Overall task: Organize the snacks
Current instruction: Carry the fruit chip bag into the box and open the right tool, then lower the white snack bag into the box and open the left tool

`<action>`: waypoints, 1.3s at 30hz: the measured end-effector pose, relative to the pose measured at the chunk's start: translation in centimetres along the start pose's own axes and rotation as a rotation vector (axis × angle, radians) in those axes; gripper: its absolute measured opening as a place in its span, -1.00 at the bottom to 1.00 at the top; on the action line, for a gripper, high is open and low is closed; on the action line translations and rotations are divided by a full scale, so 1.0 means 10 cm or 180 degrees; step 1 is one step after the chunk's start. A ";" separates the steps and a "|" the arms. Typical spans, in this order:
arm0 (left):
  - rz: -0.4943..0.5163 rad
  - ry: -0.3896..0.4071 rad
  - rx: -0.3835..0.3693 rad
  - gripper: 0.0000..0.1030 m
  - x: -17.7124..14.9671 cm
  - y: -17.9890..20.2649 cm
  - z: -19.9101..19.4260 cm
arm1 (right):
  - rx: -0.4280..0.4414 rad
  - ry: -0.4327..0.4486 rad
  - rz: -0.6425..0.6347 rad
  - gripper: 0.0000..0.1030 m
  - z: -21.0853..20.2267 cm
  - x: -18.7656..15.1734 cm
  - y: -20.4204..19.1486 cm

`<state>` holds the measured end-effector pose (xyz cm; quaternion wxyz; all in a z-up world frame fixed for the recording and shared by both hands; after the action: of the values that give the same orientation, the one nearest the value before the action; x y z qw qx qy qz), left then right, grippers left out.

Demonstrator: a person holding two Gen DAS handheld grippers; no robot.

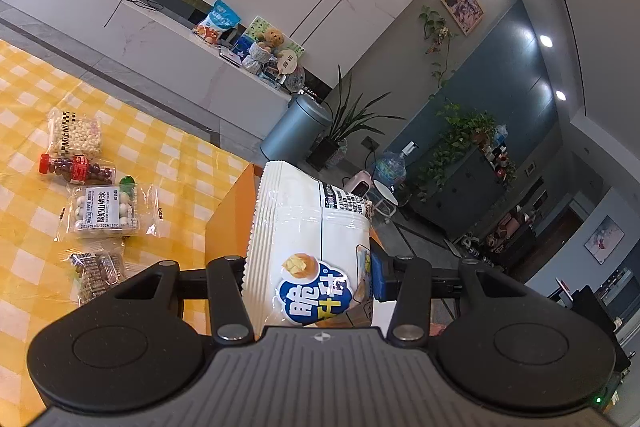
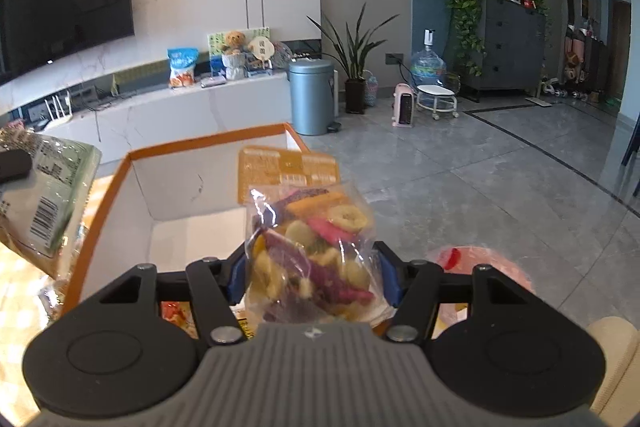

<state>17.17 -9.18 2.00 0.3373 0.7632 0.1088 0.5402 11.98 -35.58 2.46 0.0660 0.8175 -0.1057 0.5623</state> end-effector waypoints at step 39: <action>0.0272 -0.0857 0.0243 0.02 -0.30 0.38 0.86 | 0.0240 0.0002 -0.0407 0.75 0.27 0.64 -0.04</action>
<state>22.93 -17.03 0.58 0.2963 0.8450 0.0505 0.4423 16.73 -36.41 7.46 0.0709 0.8243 -0.0320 0.5608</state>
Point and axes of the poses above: each gripper's, at about its wrist camera, not at the fingertips, and z roughly the way its jaws point, y to its right, x to its top, the point moved 1 cm from there along z, roughly the way its jaws point, and after that the axes turned 12 degrees about y, right-handed, at the moved point
